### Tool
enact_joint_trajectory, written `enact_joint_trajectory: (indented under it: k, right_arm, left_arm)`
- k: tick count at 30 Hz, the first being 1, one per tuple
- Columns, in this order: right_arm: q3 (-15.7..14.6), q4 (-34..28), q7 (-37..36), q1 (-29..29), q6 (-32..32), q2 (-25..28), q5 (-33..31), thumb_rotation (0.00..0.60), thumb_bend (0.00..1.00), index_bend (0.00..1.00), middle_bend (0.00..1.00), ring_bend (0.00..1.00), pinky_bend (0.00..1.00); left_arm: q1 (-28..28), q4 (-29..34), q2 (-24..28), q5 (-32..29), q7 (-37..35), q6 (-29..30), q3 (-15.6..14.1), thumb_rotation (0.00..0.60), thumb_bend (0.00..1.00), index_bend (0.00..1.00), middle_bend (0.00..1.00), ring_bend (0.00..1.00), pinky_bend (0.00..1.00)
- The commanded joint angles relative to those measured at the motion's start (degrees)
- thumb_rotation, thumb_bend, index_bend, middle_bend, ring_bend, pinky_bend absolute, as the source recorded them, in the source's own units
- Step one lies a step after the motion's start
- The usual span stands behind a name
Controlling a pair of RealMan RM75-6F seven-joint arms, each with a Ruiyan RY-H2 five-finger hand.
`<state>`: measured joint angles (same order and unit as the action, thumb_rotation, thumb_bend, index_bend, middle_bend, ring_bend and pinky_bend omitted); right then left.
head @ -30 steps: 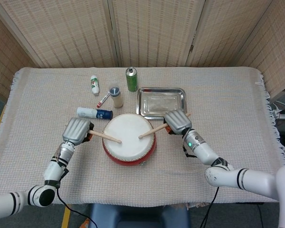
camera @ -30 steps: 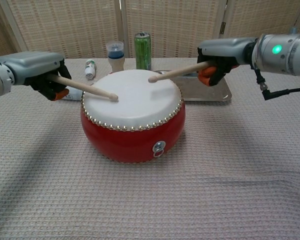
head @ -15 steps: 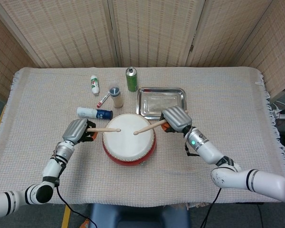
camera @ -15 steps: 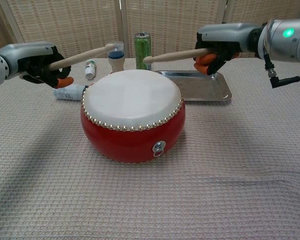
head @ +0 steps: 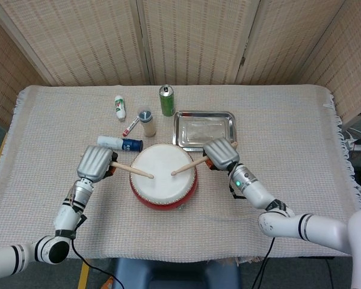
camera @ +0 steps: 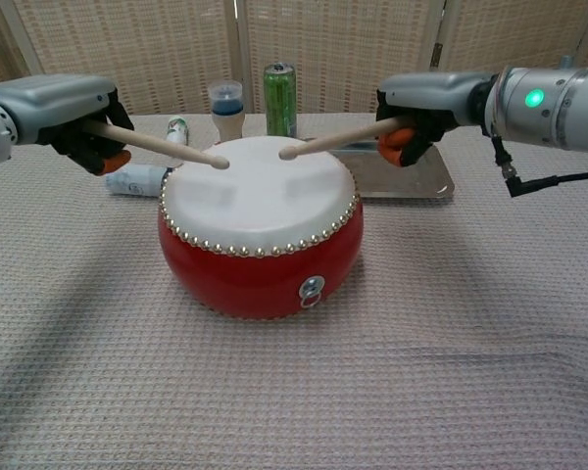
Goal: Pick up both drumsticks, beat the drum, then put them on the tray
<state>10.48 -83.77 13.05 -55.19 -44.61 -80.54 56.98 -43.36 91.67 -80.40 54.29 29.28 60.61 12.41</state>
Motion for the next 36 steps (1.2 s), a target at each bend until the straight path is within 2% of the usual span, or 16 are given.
enact_joint_trajectory:
  k: [1,6,9,15,18,23,25,28,33,36]
  right_arm:
    - [4.3,-5.3,-11.9,3.1,-2.7,4.0,6.2,0.600,0.65,1.00,1.00,1.00,1.00]
    - [4.1,-5.7,-14.9,3.8,-2.0,5.4,8.5,0.600,0.65,1.00,1.00,1.00,1.00]
    - [3.0,-4.5,-13.8,3.5,-0.5,4.8,8.4,0.600,0.65,1.00,1.00,1.00,1.00]
    - [-0.1,0.6,-7.5,1.8,2.4,1.2,6.6,0.600,0.65,1.00,1.00,1.00,1.00]
    - [-2.0,4.2,-2.3,0.9,3.4,-1.3,5.2,0.600,0.65,1.00,1.00,1.00,1.00]
    - [-4.6,8.4,6.2,-0.1,3.9,-4.6,1.1,0.600,0.65,1.00,1.00,1.00,1.00]
    - [-3.5,7.3,5.2,0.3,2.8,-4.6,0.5,0.600,0.65,1.00,1.00,1.00,1.00]
    - [-0.2,3.6,-0.6,1.4,1.1,-2.7,1.6,0.600,0.65,1.00,1.00,1.00,1.00]
    - [3.8,-1.9,-10.2,3.8,-2.9,2.1,7.4,0.600,0.65,1.00,1.00,1.00,1.00]
    - [4.5,-3.1,-13.7,5.0,-4.8,3.7,10.5,0.600,0.65,1.00,1.00,1.00,1.00]
  left_arm:
    - [-1.3,-1.0,-1.9,-7.1,-3.2,-5.4,0.9,0.600,0.67,0.98,1.00,1.00,1.00]
    - [-2.7,1.1,1.3,-17.5,-9.0,-15.9,2.6,0.600,0.66,0.98,1.00,1.00,1.00]
    - [-3.3,2.1,4.1,-19.5,-11.2,-18.3,3.2,0.600,0.66,0.98,1.00,1.00,1.00]
    - [-1.8,5.2,5.9,-12.3,-7.3,-5.8,1.9,0.600,0.66,0.98,1.00,1.00,1.00]
    - [-1.1,6.6,6.6,-8.9,-6.4,-1.9,1.6,0.600,0.66,0.98,1.00,1.00,1.00]
    - [-1.1,5.0,4.1,-3.2,-0.2,5.2,-0.5,0.600,0.66,0.98,1.00,1.00,1.00]
    - [-1.3,4.1,2.8,-2.5,1.5,6.1,-1.1,0.600,0.66,0.98,1.00,1.00,1.00]
    - [-1.7,2.5,0.9,-3.0,3.0,5.8,-1.5,0.600,0.66,0.98,1.00,1.00,1.00]
    - [-2.7,-2.0,-3.3,-5.1,4.5,4.3,-1.7,0.600,0.66,0.98,1.00,1.00,1.00]
    - [-3.5,-5.3,-6.1,-5.4,7.2,4.0,-2.6,0.600,0.66,0.98,1.00,1.00,1.00]
